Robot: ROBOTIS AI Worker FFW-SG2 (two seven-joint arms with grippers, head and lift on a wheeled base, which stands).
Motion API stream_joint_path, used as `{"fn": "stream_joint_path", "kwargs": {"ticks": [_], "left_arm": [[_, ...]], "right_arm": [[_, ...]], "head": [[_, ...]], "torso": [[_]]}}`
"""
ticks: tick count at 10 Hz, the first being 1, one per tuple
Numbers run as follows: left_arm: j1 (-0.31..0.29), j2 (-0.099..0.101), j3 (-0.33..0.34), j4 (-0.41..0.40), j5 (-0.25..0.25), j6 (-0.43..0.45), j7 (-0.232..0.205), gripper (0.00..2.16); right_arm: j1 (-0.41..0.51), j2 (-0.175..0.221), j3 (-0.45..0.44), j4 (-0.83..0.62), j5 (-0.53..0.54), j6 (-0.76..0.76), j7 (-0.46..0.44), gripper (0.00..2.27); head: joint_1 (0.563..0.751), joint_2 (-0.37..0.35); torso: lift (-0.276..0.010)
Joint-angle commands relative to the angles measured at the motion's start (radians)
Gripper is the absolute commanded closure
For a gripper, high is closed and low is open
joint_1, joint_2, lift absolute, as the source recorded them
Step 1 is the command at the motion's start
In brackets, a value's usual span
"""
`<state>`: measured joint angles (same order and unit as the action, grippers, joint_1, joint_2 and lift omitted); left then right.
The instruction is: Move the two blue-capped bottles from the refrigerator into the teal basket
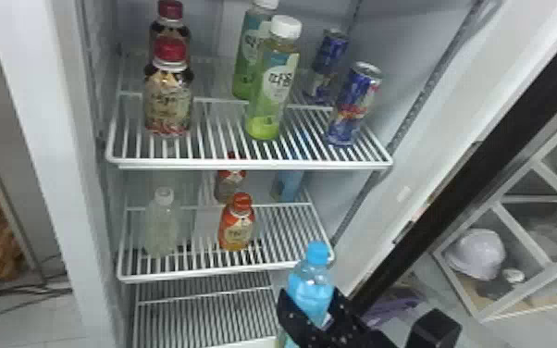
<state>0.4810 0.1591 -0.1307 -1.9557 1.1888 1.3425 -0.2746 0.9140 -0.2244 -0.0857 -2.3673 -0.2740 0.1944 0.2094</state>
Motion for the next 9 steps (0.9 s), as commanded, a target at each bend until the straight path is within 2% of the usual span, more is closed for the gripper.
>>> {"fn": "stream_joint_path", "kwargs": {"ticks": [1,9], "left_arm": [[0.000,0.000,0.000,0.001,0.000,0.000,0.000,1.18],[0.007,0.002,0.002,0.001,0.000,0.000,0.000,1.18]], "right_arm": [[0.016,-0.006,-0.009,-0.017,-0.004,0.044,0.001,0.63],[0.051,-0.032,-0.026,-0.081,-0.027,0.294,0.051,0.63]], "head": [[0.695,-0.350],[0.695,-0.350]], "torso": [[-0.136],[-0.136]]}}
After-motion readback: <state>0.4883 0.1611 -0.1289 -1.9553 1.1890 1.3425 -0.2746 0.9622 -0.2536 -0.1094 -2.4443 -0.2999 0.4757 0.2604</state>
